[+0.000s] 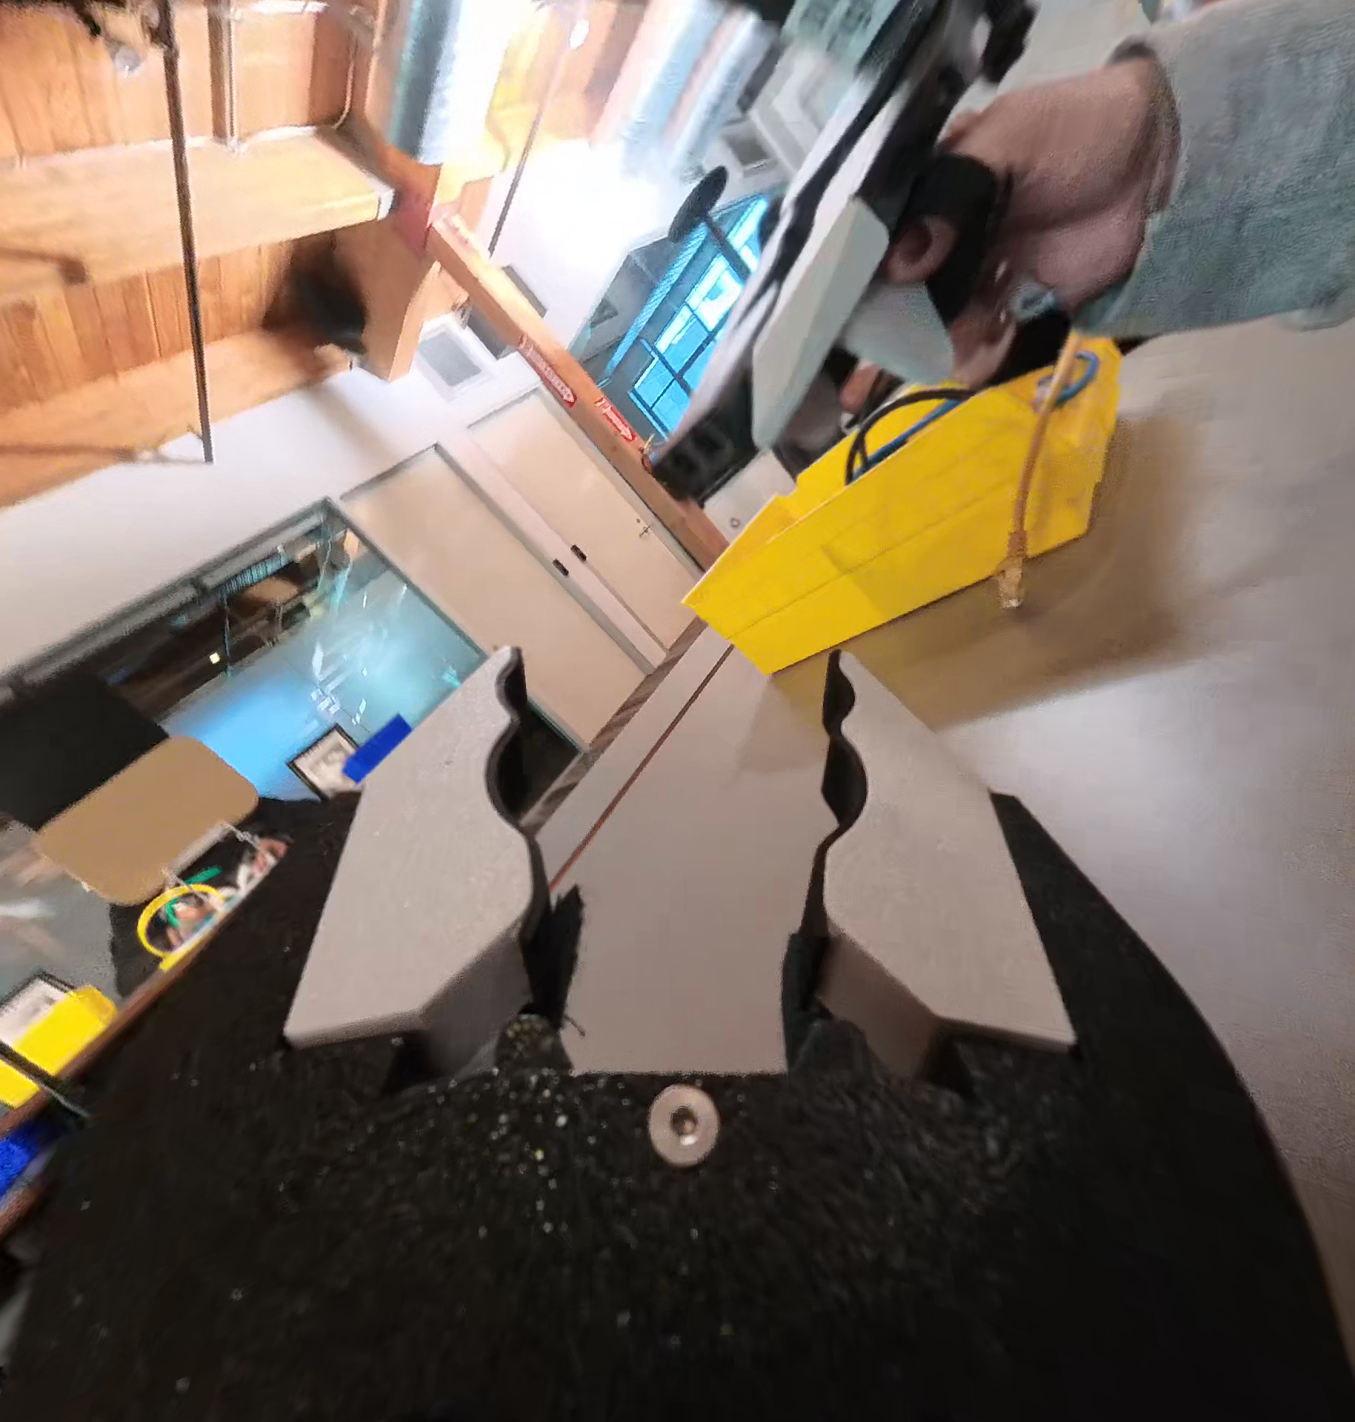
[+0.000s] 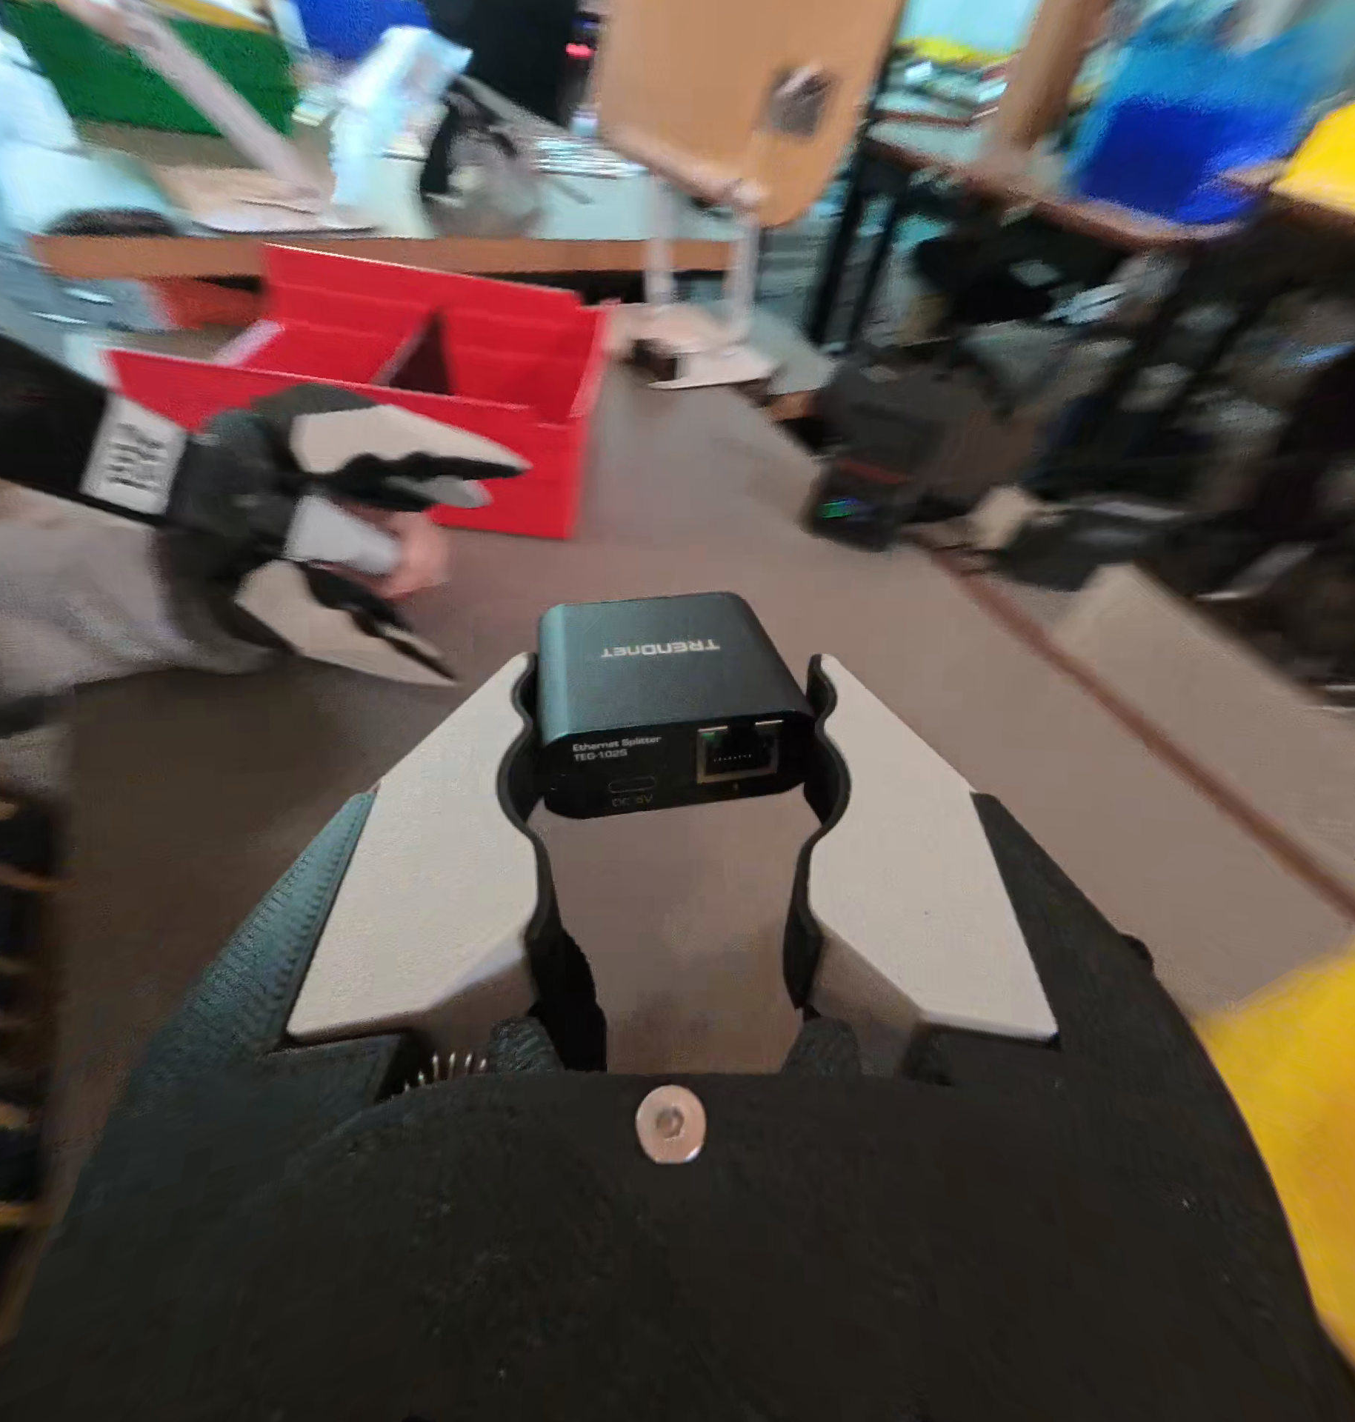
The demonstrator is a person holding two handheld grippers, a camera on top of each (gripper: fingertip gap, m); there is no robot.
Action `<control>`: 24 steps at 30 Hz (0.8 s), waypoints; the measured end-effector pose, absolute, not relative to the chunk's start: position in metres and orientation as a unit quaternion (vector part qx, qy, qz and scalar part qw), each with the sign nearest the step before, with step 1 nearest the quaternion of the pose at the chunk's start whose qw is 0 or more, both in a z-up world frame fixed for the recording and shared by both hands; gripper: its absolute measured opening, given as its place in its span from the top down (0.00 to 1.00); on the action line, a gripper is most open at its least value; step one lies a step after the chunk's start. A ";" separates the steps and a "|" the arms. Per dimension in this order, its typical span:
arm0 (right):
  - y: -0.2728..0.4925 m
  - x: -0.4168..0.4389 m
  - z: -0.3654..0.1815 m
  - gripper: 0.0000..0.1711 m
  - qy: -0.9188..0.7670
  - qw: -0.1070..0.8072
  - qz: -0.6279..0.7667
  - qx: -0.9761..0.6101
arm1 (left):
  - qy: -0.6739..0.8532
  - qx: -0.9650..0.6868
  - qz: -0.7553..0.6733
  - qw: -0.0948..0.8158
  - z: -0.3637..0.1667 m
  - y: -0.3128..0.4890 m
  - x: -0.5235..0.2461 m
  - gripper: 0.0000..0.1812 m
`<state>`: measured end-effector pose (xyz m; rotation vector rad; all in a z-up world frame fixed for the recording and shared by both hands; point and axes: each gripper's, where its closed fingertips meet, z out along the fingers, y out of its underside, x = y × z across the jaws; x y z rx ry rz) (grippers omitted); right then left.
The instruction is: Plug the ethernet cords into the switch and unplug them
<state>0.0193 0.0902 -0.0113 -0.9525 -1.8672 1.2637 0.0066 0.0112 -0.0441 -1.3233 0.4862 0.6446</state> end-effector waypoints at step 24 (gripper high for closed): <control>0.388 -0.005 -0.177 0.61 -0.935 0.036 -0.107 -0.337 | 0.134 -0.635 0.209 0.732 -0.048 0.011 -0.018 0.61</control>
